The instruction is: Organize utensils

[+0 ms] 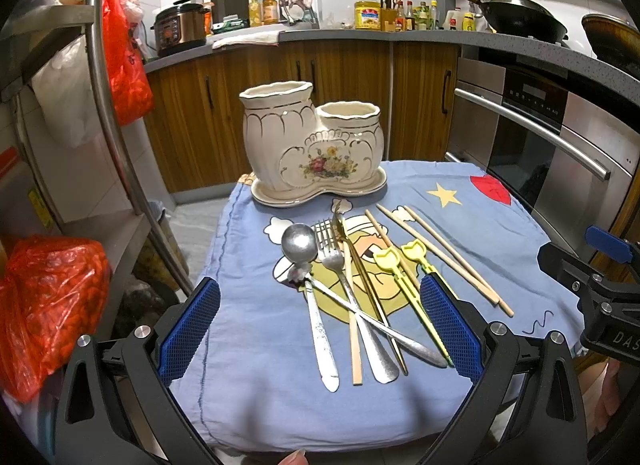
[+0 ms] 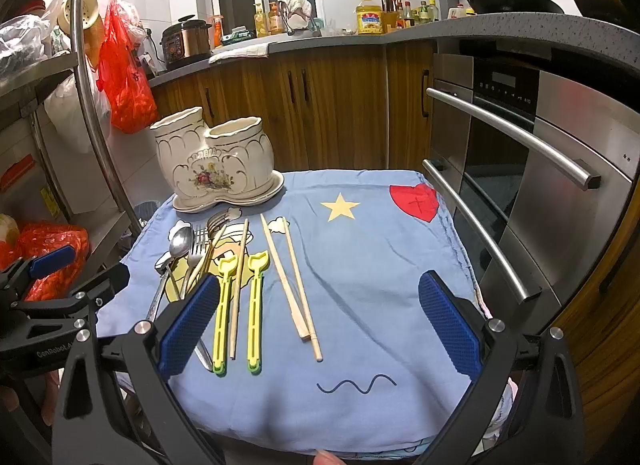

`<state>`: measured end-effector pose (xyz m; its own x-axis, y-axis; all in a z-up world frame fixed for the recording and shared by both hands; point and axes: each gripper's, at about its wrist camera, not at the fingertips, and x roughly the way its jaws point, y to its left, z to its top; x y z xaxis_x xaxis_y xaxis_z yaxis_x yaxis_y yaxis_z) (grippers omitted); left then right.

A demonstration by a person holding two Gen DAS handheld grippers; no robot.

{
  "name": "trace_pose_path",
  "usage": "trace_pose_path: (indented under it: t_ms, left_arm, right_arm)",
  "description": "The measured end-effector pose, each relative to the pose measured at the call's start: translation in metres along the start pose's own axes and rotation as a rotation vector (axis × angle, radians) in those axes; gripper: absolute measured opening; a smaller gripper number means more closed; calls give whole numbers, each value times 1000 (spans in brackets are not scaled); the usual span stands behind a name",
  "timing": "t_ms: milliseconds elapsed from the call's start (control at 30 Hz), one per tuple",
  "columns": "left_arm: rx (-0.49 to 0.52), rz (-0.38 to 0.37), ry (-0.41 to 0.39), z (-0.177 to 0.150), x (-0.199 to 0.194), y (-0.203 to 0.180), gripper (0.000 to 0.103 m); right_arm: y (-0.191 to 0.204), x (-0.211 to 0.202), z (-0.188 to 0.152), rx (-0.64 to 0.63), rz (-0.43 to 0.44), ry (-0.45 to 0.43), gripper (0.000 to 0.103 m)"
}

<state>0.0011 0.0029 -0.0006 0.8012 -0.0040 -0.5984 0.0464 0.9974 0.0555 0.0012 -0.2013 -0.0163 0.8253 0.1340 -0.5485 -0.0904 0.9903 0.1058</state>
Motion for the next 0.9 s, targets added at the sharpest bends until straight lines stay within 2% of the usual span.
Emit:
trace_pose_path:
  t_ms: [167,267,433,533,700,733,833,900]
  left_arm:
    - [3,1,6,-1,3,1,99]
    - [17,28,16,-2,6,2,99]
    - [26,72,30,-4,21,10,99]
    - [1,79,53,-3,32,21,99]
    - [-130,31,107,14,51,50,99]
    - [-125,36,111,19,55,51,99]
    - [-23,69,116,40,72,45,99]
    - [-13,29,106,49,80,43,99]
  right_arm:
    - [0,1,-3,-3,-44,-37,98]
    - [-2,1,-2,3,-4,-69,98]
    - [5,16,-5,-96,18,-34,98]
    - [2,18,0,-88,56,-51,98]
    - [-2,33,22,-96,100,-26,98]
    - [1,36,29,-117,79,-38,98]
    - [11,51,56,-190,21,-67,98]
    - [12,66,71,-185,32,-57,98]
